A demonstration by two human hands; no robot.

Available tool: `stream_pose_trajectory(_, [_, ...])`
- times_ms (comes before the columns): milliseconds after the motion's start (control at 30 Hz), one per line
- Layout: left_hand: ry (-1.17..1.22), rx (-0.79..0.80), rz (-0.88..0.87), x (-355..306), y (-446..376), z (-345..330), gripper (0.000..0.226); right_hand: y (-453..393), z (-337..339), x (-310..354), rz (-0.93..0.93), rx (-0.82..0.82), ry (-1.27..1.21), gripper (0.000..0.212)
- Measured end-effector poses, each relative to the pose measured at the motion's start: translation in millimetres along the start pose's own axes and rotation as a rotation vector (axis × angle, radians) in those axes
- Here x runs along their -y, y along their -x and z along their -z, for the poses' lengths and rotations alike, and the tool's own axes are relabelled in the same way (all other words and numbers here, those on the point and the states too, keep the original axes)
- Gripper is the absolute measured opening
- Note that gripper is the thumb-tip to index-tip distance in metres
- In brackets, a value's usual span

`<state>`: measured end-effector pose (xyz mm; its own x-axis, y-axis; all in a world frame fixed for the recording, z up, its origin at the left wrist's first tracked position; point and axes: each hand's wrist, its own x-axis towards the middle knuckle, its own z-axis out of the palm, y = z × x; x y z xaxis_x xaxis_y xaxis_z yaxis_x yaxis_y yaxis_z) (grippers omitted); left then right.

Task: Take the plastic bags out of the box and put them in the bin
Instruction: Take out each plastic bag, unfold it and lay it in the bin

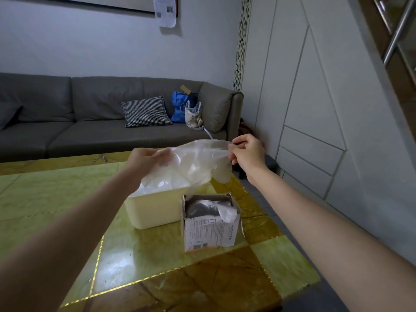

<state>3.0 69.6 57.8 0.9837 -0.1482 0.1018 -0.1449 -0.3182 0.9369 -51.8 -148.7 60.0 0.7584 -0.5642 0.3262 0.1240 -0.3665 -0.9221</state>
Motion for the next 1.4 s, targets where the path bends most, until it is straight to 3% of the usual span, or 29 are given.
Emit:
stream_pose_trajectory(233, [0.245,-0.058,0.039,-12.1,0.9,-4.0,0.018,2.9,-0.6,-5.2,0.136,0.078,0.186,0.007])
stream_pose_trajectory(433, [0.418,-0.134,0.104,-10.1,-6.8,4.0,0.019,2.4,10.7,-20.4,0.080,0.096,0.286,0.013])
stream_pose_trajectory(500, [0.452,-0.188,0.113,-12.3,-9.0,7.1,0.017,5.3,15.3,-19.2,0.032,0.295,0.270,0.021])
stream_pose_trajectory(567, [0.428,-0.199,0.099,-15.4,-9.6,7.8,0.014,12.0,11.8,-14.8,0.020,0.595,0.359,0.024])
stream_pose_trajectory(667, [0.423,-0.053,0.060,-19.0,-4.4,0.7,0.013,27.2,-11.7,-13.2,0.154,0.934,0.801,0.012])
stream_pose_trajectory(700, [0.438,-0.006,0.053,-19.5,-1.7,-3.2,0.013,31.5,-20.2,-14.5,0.200,0.986,0.956,0.006])
stream_pose_trajectory(767, [0.478,0.052,0.043,-19.6,3.8,-9.1,0.012,38.2,-31.3,-19.0,0.205,1.029,1.148,0.018])
stream_pose_trajectory(833, [0.541,0.101,0.043,-20.1,5.6,-12.7,0.015,38.4,-35.7,-25.8,0.144,1.092,1.233,0.014])
stream_pose_trajectory(933, [0.617,0.127,0.074,-19.4,2.9,-15.8,0.019,36.6,-37.0,-35.2,0.004,1.203,1.333,0.028])
stream_pose_trajectory(1033, [0.688,0.153,0.097,-16.1,-2.9,-17.0,0.031,29.6,-35.0,-35.1,-0.144,1.202,1.169,0.026])
stream_pose_trajectory(1167, [0.608,0.115,0.065,-9.5,-9.3,-14.6,0.029,3.6,-18.1,-8.6,-0.335,0.843,0.608,0.028])
stream_pose_trajectory(1233, [0.523,0.115,0.020,-7.3,-9.4,-14.4,0.013,-6.4,-8.6,8.9,-0.448,0.639,0.192,0.041])
stream_pose_trajectory(1300, [0.469,0.131,-0.015,-7.0,-7.4,-13.2,0.006,-14.2,-1.3,19.3,-0.551,0.558,-0.140,0.059])
stream_pose_trajectory(1400, [0.373,0.131,-0.065,-8.8,-5.8,-7.6,0.010,-22.4,4.4,21.5,-0.618,0.530,-0.340,0.076])
